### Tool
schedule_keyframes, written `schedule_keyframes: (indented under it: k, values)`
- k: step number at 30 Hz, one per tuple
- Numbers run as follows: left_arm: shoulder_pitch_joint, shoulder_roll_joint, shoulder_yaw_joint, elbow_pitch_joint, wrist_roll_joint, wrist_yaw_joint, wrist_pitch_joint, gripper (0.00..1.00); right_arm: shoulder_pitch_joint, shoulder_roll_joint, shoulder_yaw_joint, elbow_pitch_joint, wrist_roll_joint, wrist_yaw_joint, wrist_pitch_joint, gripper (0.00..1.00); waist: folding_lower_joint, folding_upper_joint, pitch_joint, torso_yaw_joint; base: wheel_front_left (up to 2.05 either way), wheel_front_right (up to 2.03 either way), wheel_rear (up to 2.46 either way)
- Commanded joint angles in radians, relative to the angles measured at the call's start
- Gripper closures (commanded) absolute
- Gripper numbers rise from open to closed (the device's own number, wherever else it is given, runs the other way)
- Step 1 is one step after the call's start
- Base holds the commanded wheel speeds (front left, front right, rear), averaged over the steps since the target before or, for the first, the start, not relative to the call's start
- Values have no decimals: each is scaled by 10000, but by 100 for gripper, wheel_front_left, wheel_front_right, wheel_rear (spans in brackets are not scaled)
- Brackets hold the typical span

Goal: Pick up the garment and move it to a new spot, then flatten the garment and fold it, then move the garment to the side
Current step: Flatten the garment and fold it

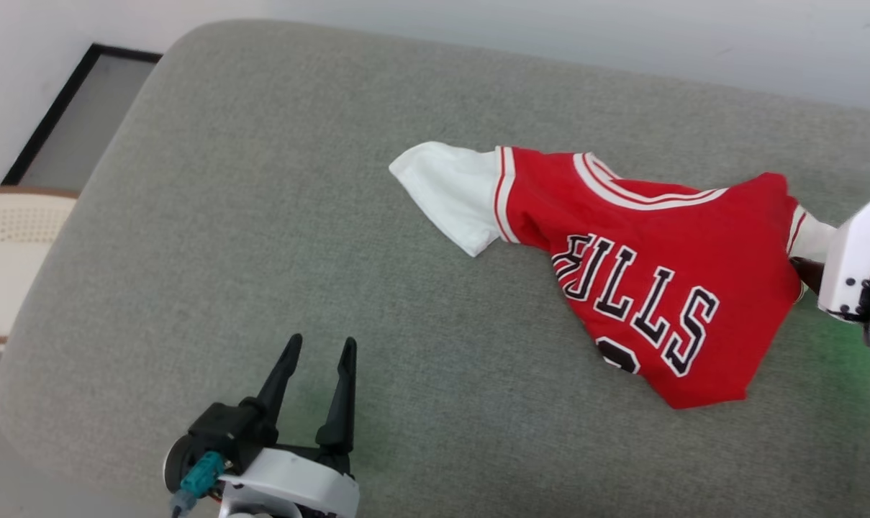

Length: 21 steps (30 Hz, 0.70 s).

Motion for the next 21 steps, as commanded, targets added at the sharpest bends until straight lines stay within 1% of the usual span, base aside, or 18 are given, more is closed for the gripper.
schedule_keyframes:
  k: [1,2,3,4,8,12,14,18,21]
  values:
    - [-133,-58,51,20,187,-61,-1,0,-228,177,-177,220,-147,39,-29,0,0,-1,275,278,0,0,0]
    - [-169,-95,77,7,195,-95,-1,0,-303,217,-236,360,-296,39,-42,14,0,-1,319,319,0,0,0]
    - [-192,-135,99,5,184,-116,-1,0,-379,249,-250,451,-405,39,-84,58,0,-1,357,365,0,0,0]
    - [-215,-165,102,12,215,-136,-1,0,-444,313,-256,541,-463,39,-137,100,0,-1,380,404,0,0,0]
    - [-220,-216,197,76,285,-190,-1,0,-550,459,-239,727,-603,39,-308,100,0,-1,389,471,0,0,0]
    - [-155,-237,254,96,272,-212,-1,0,-598,385,320,306,-683,39,-761,100,0,-1,306,478,0,0,0]
    - [-89,-239,225,72,158,-226,-1,0,-567,461,521,14,-444,39,-877,100,0,-1,270,466,0,0,0]
    - [-26,-240,147,60,-20,-240,-1,0,-390,346,1738,-964,-328,39,-737,100,0,-1,260,433,0,0,0]
    - [-25,-240,96,90,-103,-243,-1,0,-297,255,2892,-1923,-211,39,-641,100,0,-1,297,421,0,0,0]
